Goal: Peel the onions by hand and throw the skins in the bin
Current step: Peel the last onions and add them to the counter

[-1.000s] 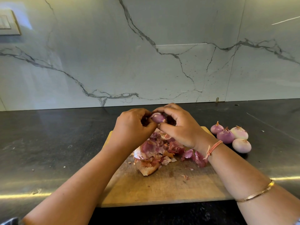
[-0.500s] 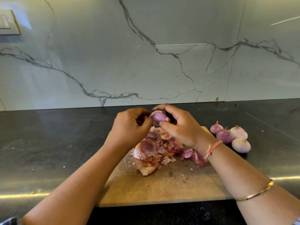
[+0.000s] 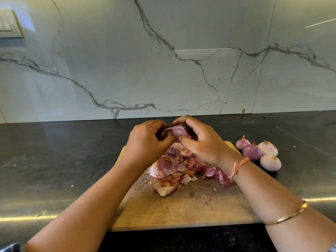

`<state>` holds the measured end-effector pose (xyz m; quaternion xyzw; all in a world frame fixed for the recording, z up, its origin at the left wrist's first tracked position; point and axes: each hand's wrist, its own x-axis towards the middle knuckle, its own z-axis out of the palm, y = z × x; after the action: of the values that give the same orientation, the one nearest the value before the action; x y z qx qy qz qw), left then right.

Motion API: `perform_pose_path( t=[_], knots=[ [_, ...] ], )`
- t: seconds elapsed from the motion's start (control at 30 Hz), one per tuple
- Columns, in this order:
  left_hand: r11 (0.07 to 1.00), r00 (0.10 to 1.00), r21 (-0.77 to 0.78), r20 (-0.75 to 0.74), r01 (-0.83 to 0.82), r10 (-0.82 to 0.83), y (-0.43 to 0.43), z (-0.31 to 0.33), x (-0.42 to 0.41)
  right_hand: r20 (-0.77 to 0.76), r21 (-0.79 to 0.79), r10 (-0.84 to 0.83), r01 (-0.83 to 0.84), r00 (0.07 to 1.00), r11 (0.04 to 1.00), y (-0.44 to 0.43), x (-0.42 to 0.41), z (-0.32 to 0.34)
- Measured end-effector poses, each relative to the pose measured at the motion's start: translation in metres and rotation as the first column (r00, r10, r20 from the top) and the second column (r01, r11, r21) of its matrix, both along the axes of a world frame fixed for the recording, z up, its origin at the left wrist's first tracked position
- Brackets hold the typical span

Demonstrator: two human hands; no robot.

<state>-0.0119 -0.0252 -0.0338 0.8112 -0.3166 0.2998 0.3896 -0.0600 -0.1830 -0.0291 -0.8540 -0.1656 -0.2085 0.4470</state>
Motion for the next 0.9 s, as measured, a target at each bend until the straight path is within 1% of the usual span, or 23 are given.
perform_pose_path(
  t=[0.1,0.43,0.6,0.7,0.77,0.83,0.9],
  knots=[
    [1.000,1.000,-0.014,-0.012,-0.001,0.000,0.000,-0.001,0.001,0.002,-0.014,0.016,-0.016,1.000,1.000,0.000,0.000,0.000],
    [0.986,0.981,-0.165,-0.188,0.019,-0.050,-0.002,-0.002,0.003,-0.014,0.018,0.046,-0.046,0.999,0.999,0.001,0.001,0.001],
    [0.973,0.969,-0.230,-0.234,0.018,-0.073,-0.002,0.001,0.002,-0.007,0.071,0.056,-0.056,0.998,0.996,0.000,0.003,-0.001],
    [0.979,0.972,-0.202,-0.223,0.033,-0.079,0.000,0.001,0.001,-0.008,0.143,0.022,-0.021,1.000,0.990,-0.001,0.007,-0.001],
    [0.986,0.976,-0.157,-0.197,0.060,-0.090,0.000,0.001,-0.001,-0.019,0.279,0.042,-0.035,0.999,0.960,-0.001,0.010,0.000],
    [0.991,0.981,-0.111,-0.169,0.075,-0.093,-0.001,-0.001,-0.002,-0.045,0.423,0.093,-0.065,0.995,0.904,-0.002,0.009,0.002],
    [0.997,0.990,-0.060,-0.126,0.053,-0.060,-0.001,-0.001,-0.002,-0.059,0.472,0.126,-0.084,0.990,0.878,-0.002,0.011,0.002]
  ],
)
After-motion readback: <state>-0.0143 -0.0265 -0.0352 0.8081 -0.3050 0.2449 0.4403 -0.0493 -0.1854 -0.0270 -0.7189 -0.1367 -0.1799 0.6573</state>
